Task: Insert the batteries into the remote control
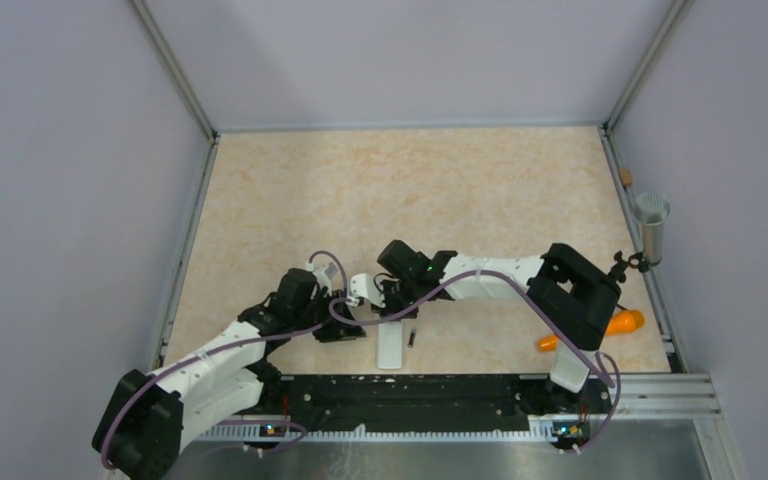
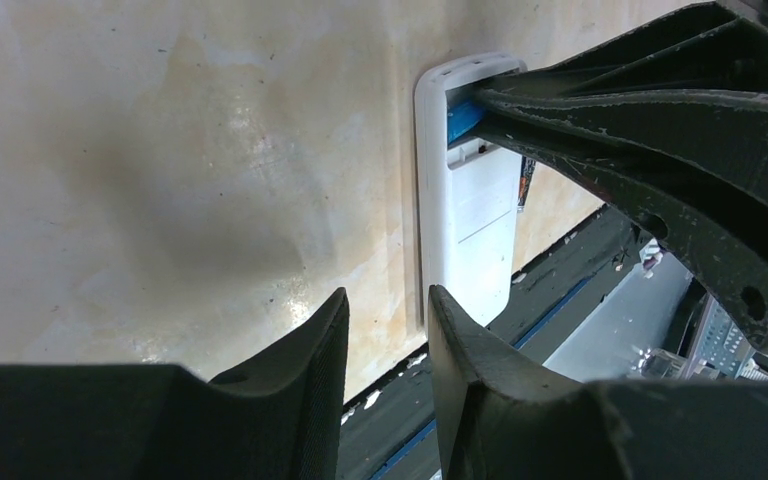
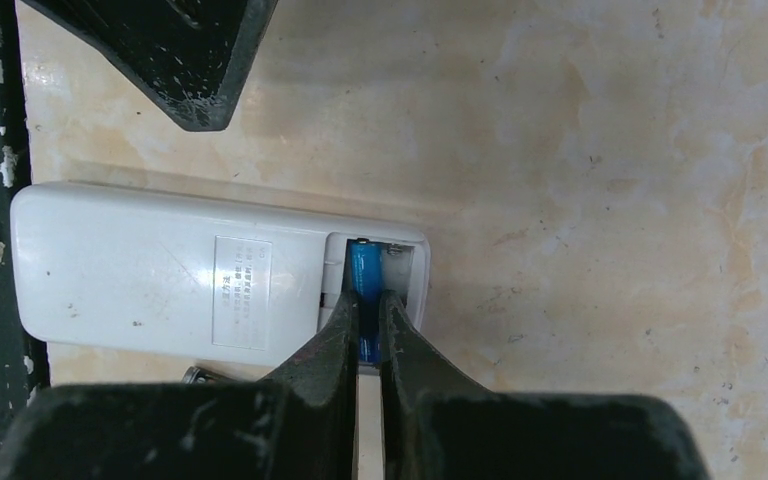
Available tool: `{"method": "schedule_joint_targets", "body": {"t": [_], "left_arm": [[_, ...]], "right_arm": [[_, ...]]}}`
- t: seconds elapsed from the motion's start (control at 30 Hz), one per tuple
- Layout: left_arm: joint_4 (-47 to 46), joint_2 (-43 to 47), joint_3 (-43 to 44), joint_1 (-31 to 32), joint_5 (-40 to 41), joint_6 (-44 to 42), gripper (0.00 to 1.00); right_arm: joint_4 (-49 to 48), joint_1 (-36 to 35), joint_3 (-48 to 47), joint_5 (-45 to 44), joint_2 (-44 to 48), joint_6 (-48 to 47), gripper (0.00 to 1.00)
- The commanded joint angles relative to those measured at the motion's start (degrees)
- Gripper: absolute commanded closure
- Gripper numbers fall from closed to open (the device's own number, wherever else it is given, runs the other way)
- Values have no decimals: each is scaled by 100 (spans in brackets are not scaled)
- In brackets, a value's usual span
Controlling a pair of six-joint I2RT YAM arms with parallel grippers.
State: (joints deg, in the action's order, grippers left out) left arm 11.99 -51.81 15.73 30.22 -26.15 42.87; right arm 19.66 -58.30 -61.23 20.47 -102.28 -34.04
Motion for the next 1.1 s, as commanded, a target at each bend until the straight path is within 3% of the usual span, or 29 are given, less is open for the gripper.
{"method": "schedule_joint_targets", "body": {"t": [0.0,0.7,1.07], "left_arm": [[-223,-48,-26,-46,-98,-104,63],[-279,-174,81,-69,-167,-108,63],[-1243,-231,184,-200,-1417,431,61]], "right_arm": [[303,-23,142,47,48,23,100],[-10,-13,303,-206,1230,361,100],[-655,-127,1035,190,2093,1119,100]]}}
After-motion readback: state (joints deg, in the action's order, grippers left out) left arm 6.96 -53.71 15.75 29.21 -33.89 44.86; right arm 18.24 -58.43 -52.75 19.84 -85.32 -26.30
